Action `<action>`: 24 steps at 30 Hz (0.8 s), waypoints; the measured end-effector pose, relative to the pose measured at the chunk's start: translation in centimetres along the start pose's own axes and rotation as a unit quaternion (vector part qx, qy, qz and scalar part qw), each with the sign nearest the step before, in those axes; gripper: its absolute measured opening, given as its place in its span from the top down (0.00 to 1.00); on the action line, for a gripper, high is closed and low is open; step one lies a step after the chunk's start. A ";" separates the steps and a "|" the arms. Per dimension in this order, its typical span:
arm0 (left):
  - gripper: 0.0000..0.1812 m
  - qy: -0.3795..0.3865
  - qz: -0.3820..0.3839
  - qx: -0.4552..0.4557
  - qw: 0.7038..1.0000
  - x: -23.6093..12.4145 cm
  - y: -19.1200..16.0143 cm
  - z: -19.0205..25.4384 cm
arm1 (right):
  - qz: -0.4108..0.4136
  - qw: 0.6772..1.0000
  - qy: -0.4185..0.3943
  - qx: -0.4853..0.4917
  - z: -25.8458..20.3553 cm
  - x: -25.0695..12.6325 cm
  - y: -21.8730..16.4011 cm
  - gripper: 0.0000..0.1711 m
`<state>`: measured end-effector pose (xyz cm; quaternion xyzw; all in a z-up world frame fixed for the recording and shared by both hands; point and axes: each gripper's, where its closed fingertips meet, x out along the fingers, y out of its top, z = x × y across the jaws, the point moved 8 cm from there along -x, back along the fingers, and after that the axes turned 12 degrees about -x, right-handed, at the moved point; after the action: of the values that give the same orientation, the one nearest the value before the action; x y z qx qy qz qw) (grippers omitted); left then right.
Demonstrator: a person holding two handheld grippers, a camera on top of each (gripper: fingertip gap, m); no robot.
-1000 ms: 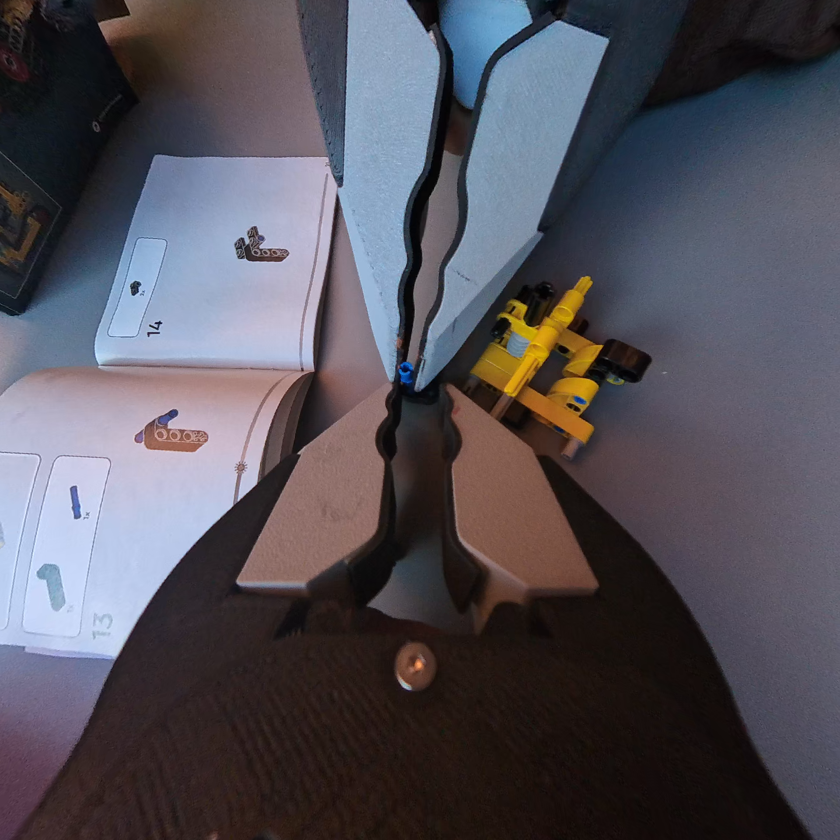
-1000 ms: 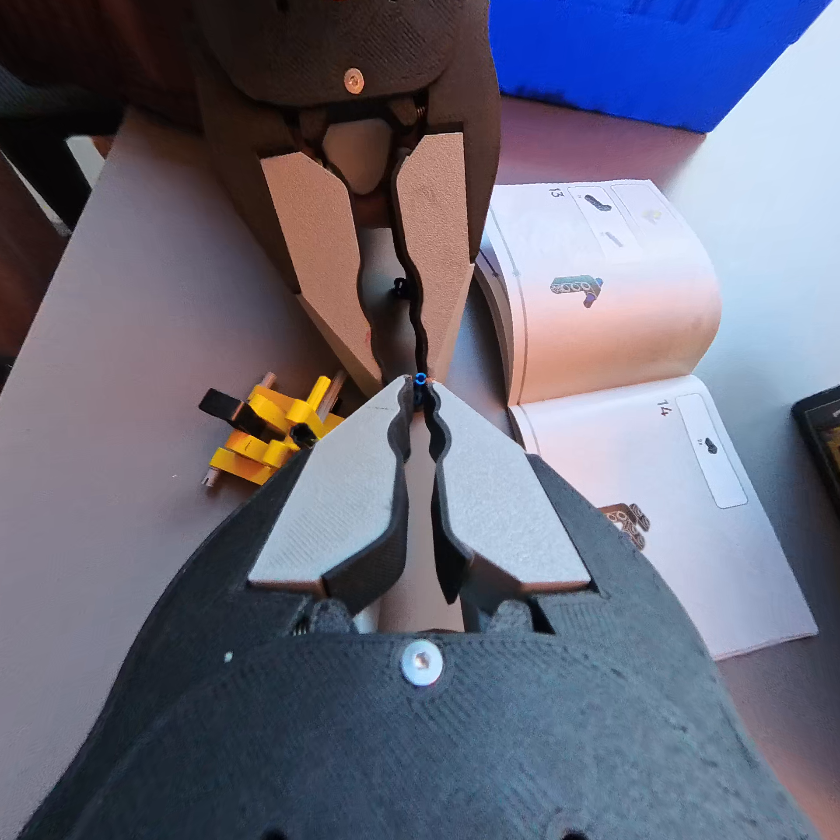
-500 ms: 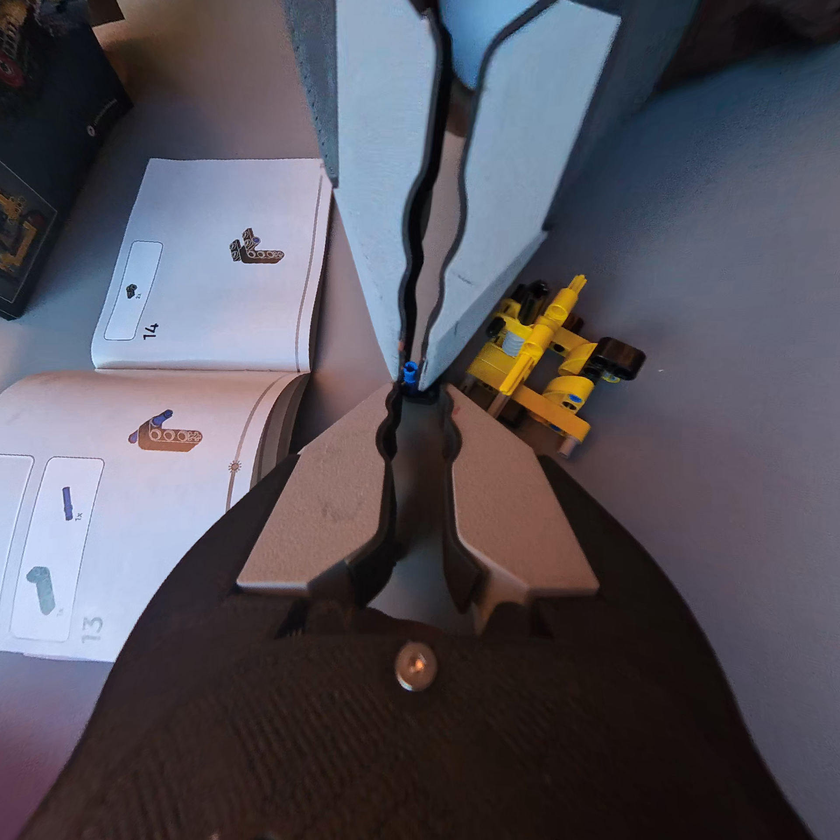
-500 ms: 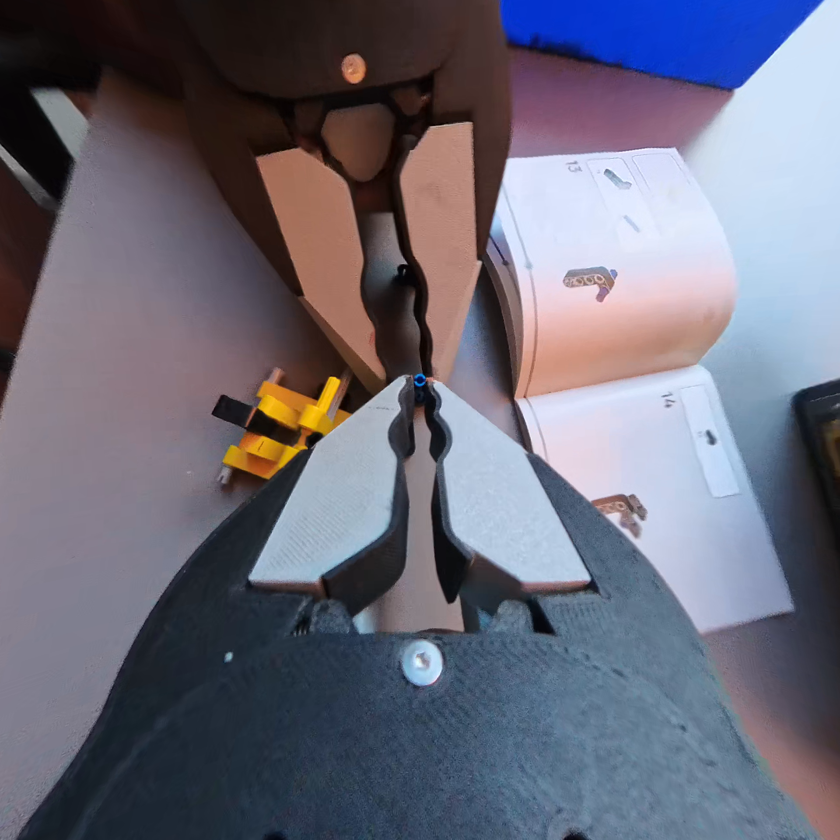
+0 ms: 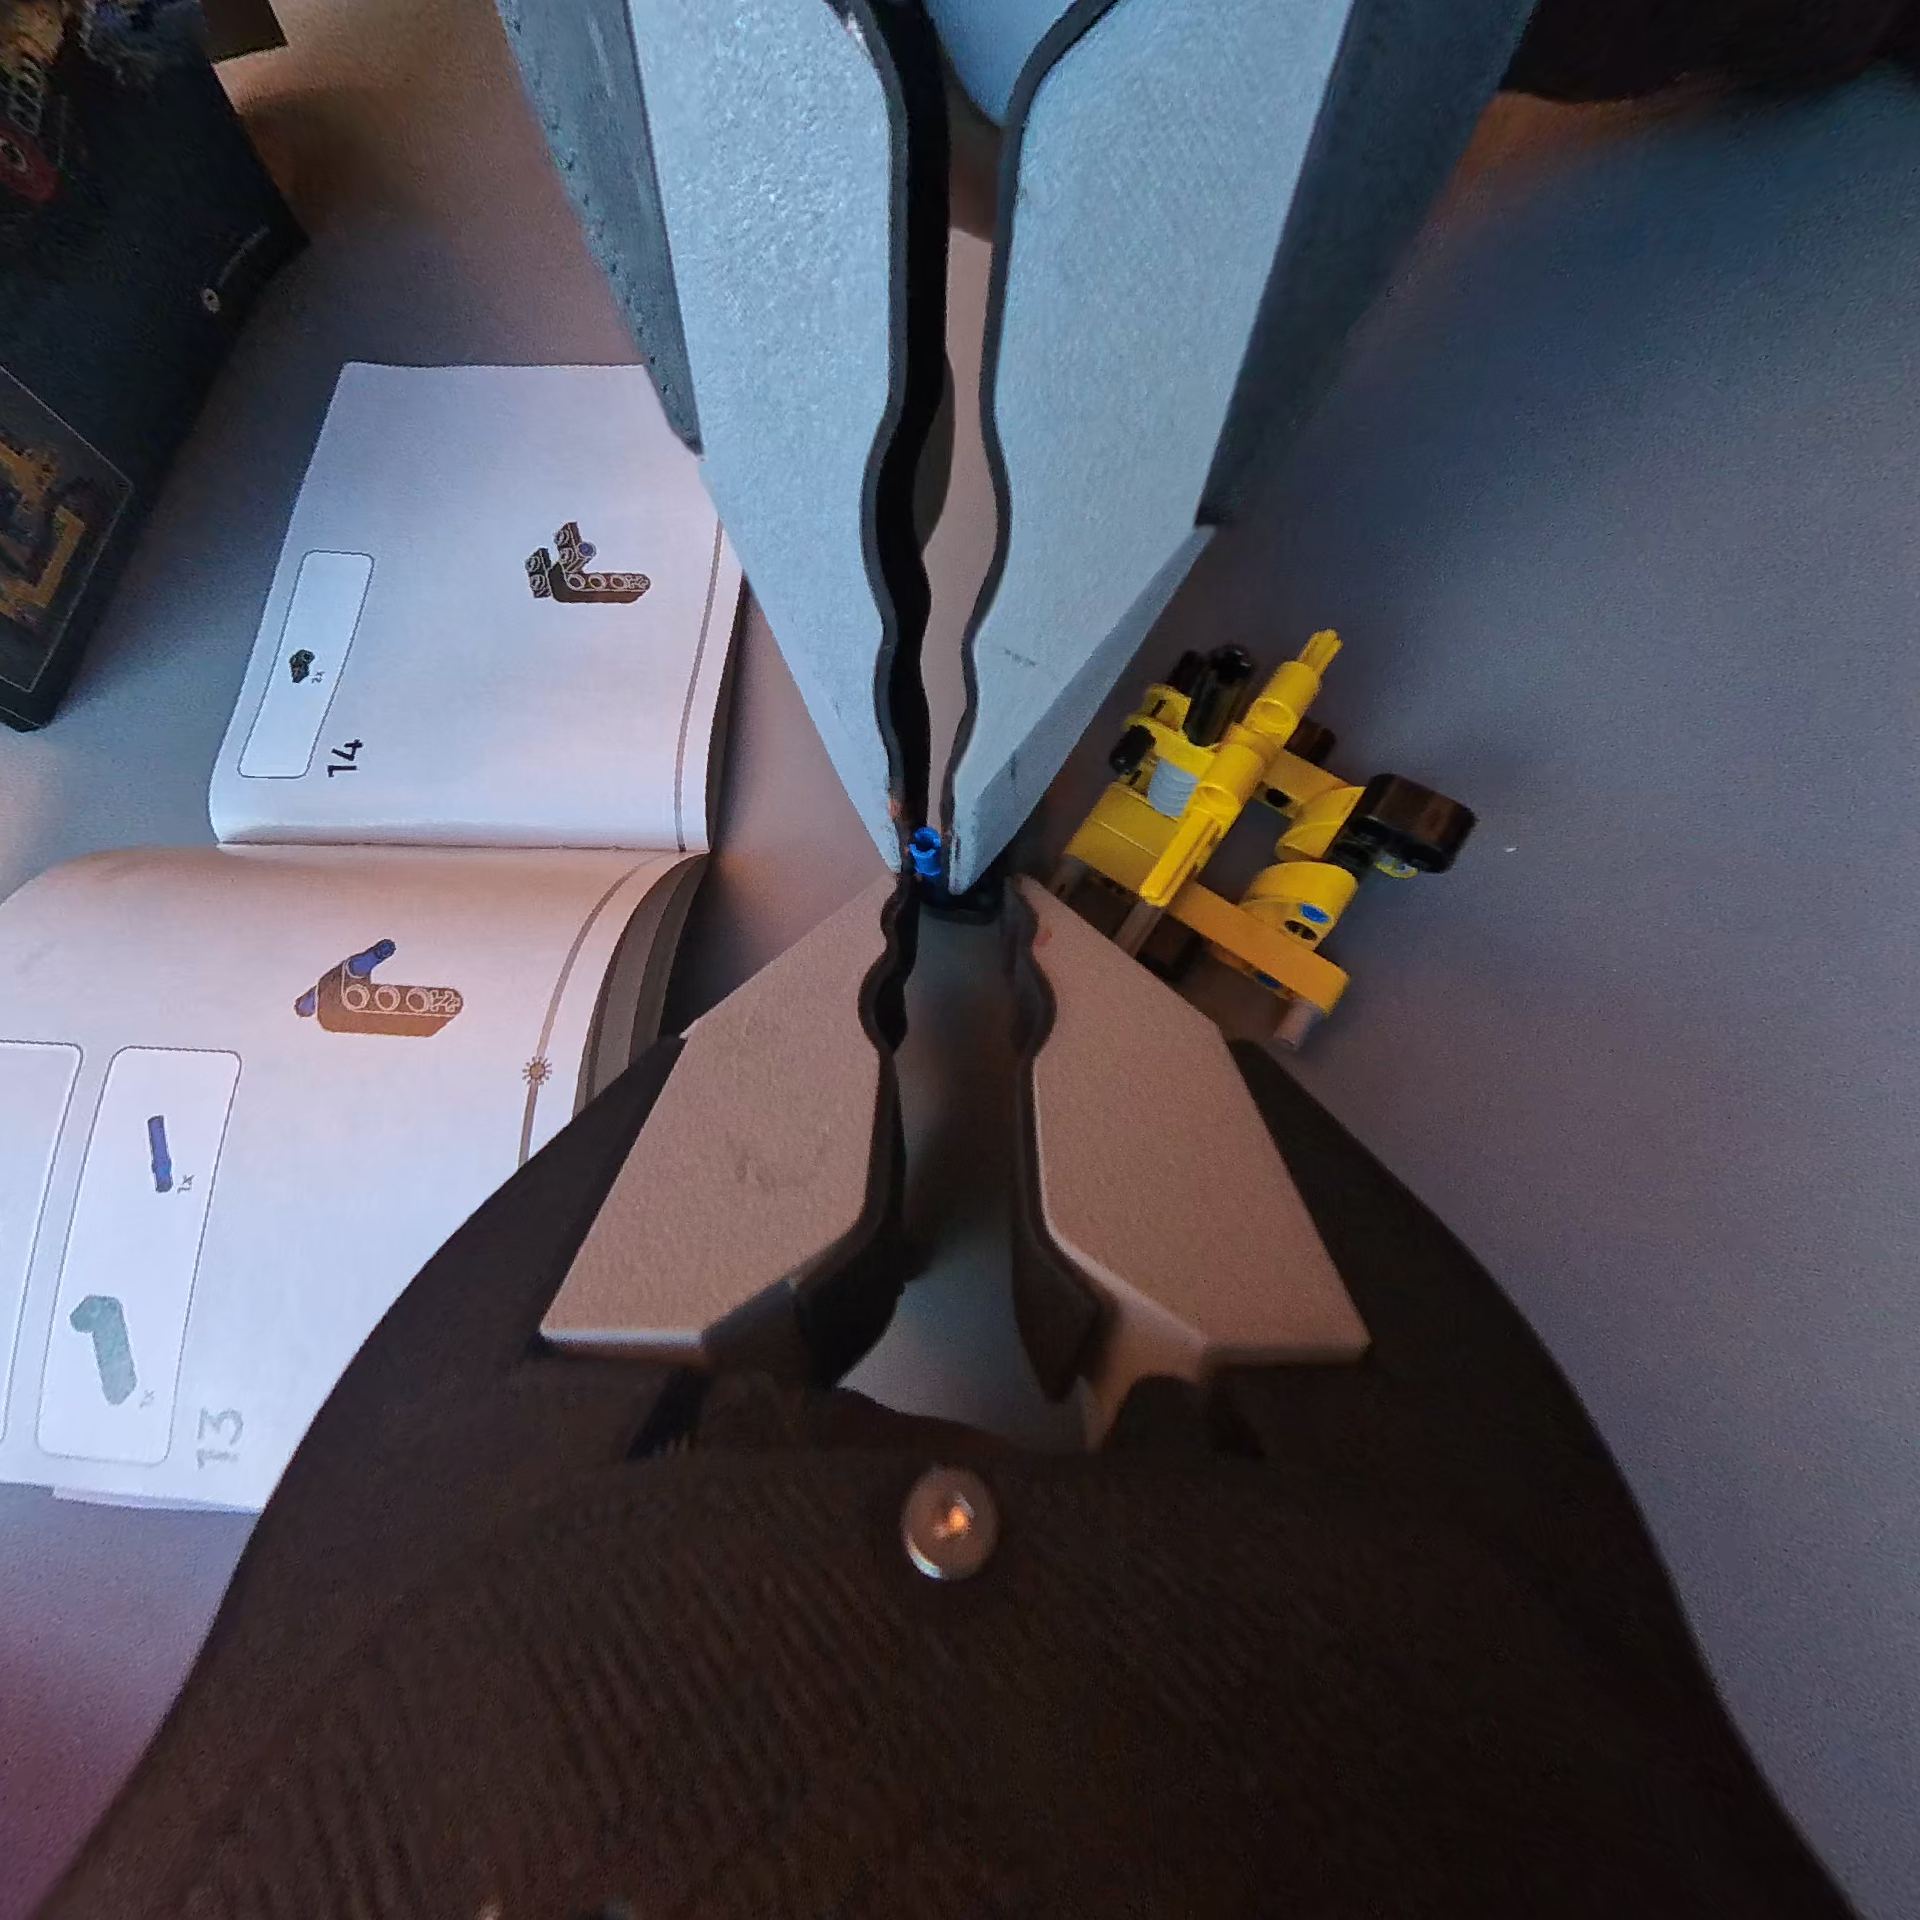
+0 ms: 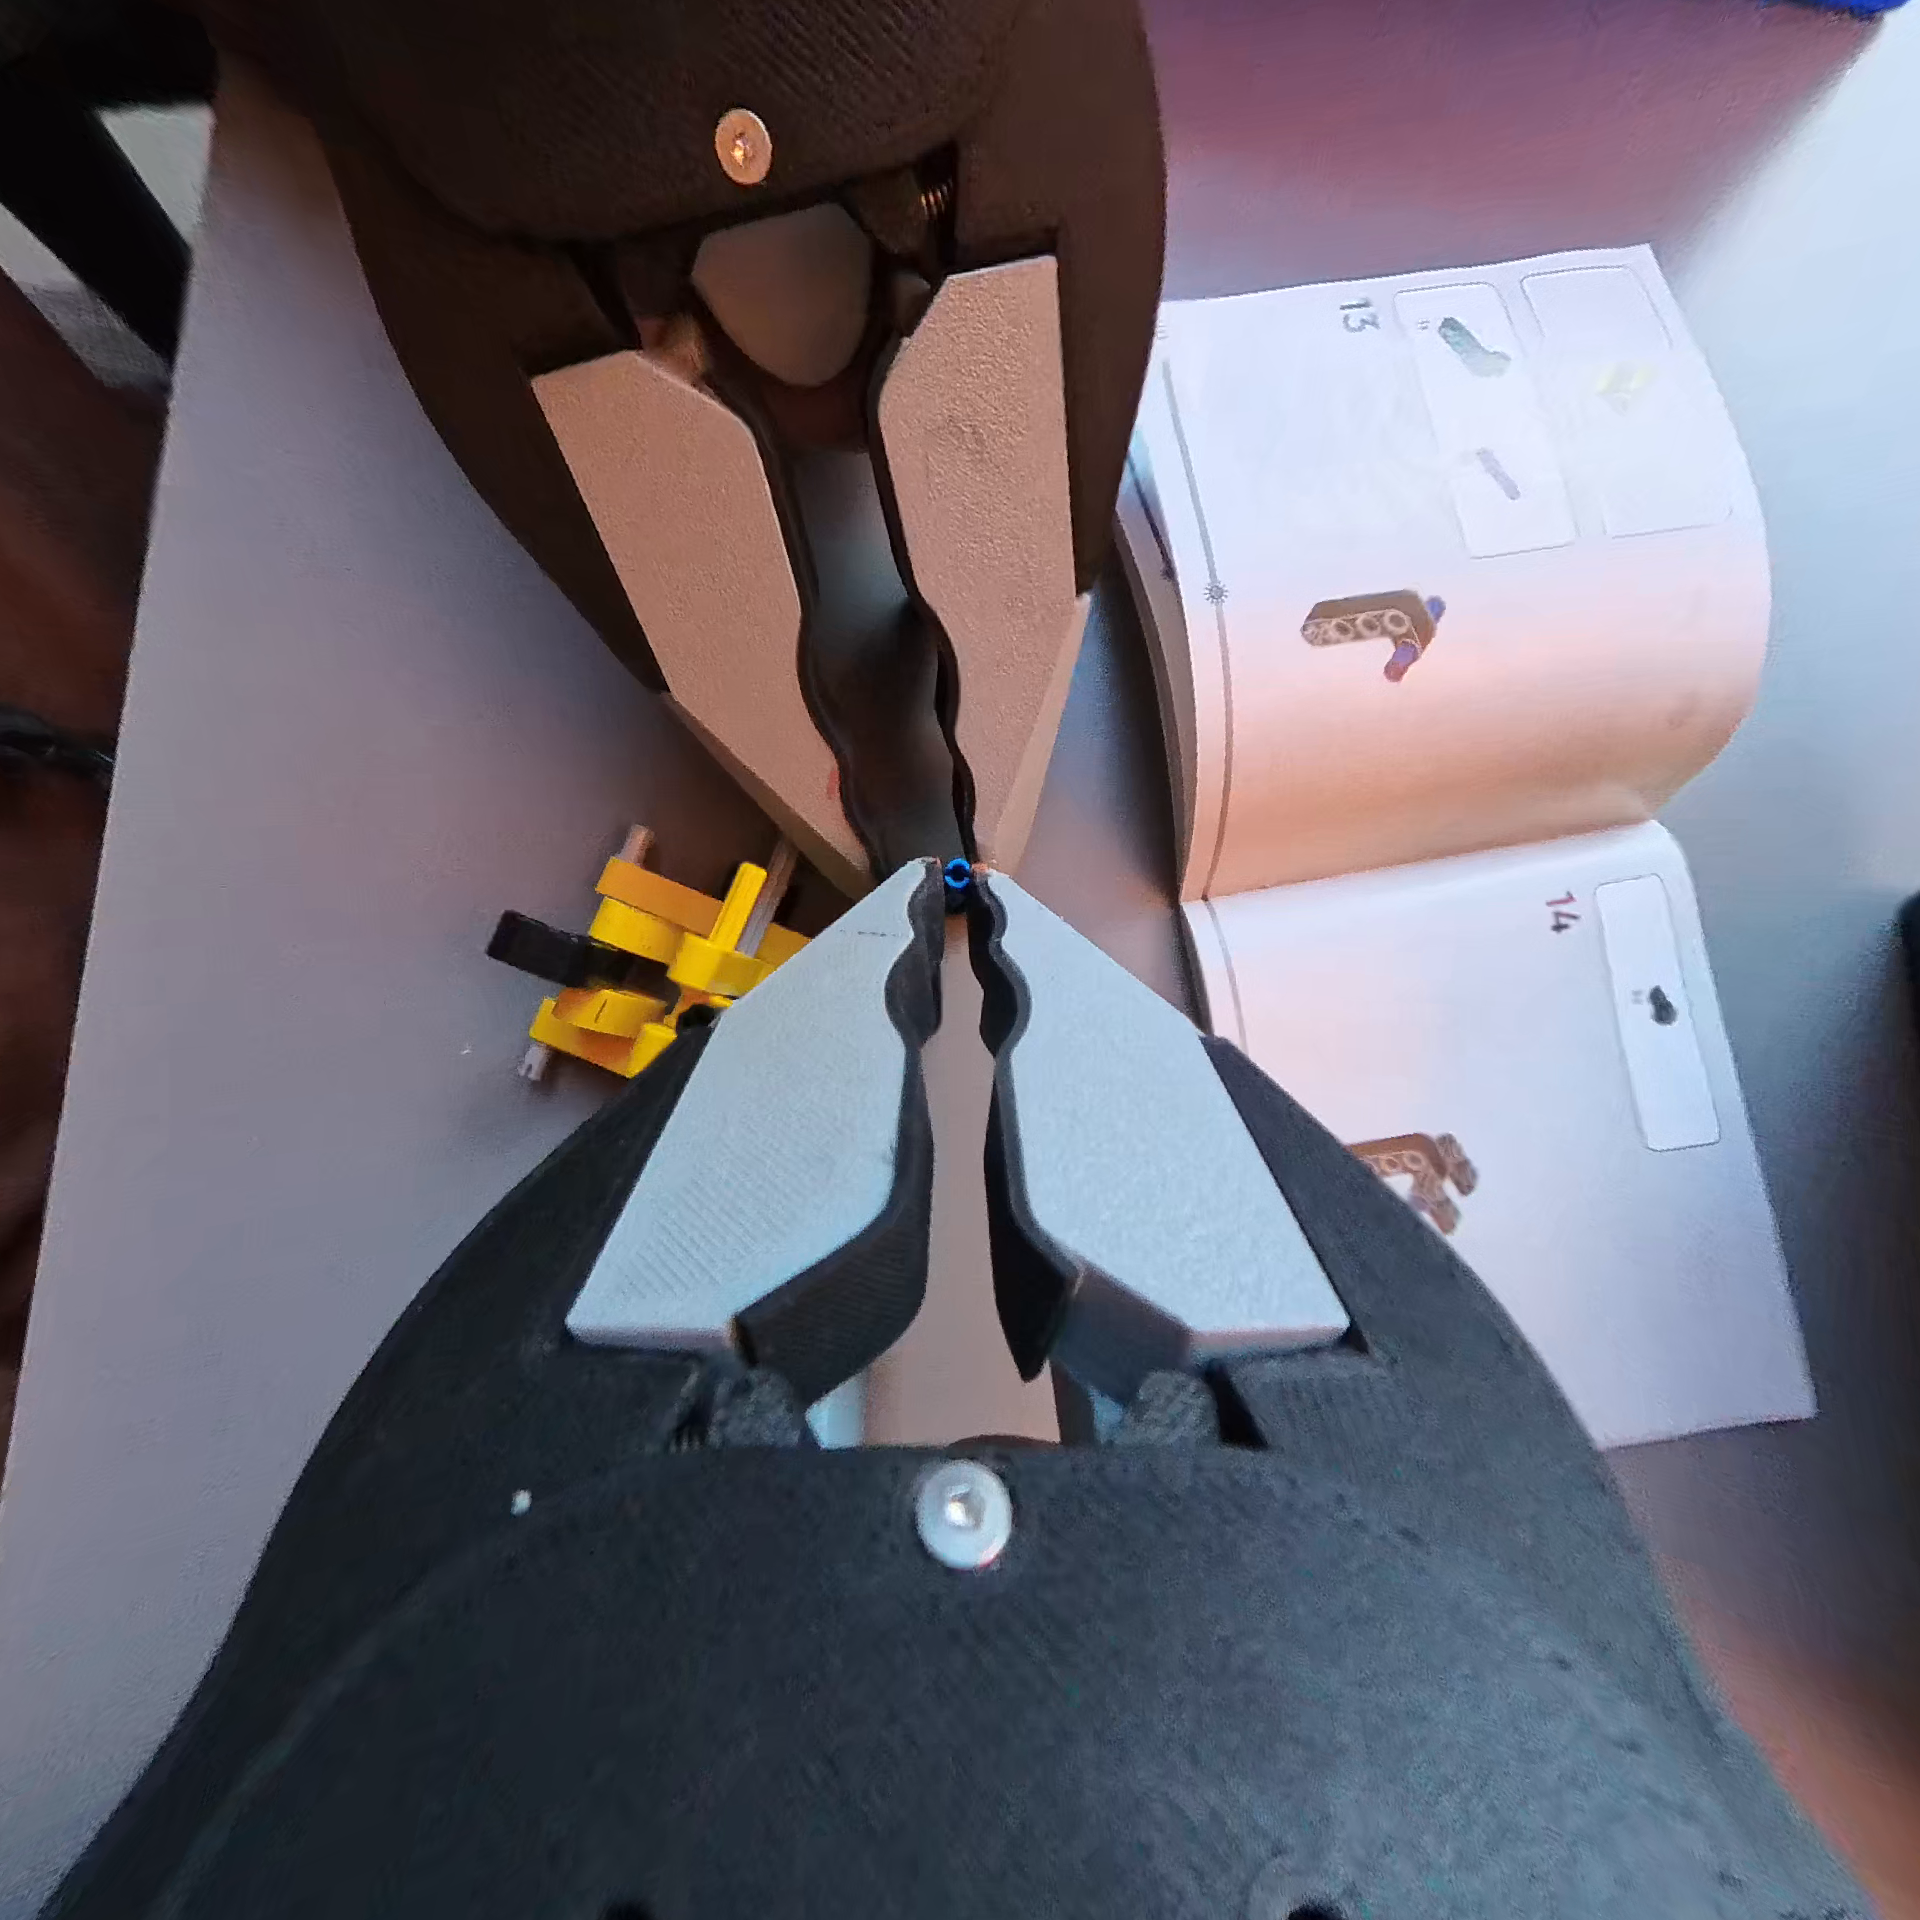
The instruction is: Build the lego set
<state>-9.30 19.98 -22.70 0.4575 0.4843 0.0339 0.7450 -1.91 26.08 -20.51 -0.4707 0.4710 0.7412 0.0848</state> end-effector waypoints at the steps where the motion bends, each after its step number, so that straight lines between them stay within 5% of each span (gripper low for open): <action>1: 0.93 0.000 0.000 0.000 1.000 0.0 0.0 0.0 | 0.016 1.000 -0.001 0.008 0.0 0.0 -0.2 0.99; 8: 0.93 0.001 0.001 -0.002 1.000 0.0 0.0 0.1 | 0.072 0.996 0.012 0.057 0.3 0.1 -1.1 0.99; 24: 0.98 -0.032 0.019 -0.057 0.998 -0.8 0.1 -0.9 | 0.058 0.998 -0.015 0.009 -0.3 0.0 -0.7 0.99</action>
<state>-10.36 20.18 -22.21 0.4238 0.4492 0.0610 0.7841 -1.30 26.21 -21.04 -0.4311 0.5027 0.7474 0.0530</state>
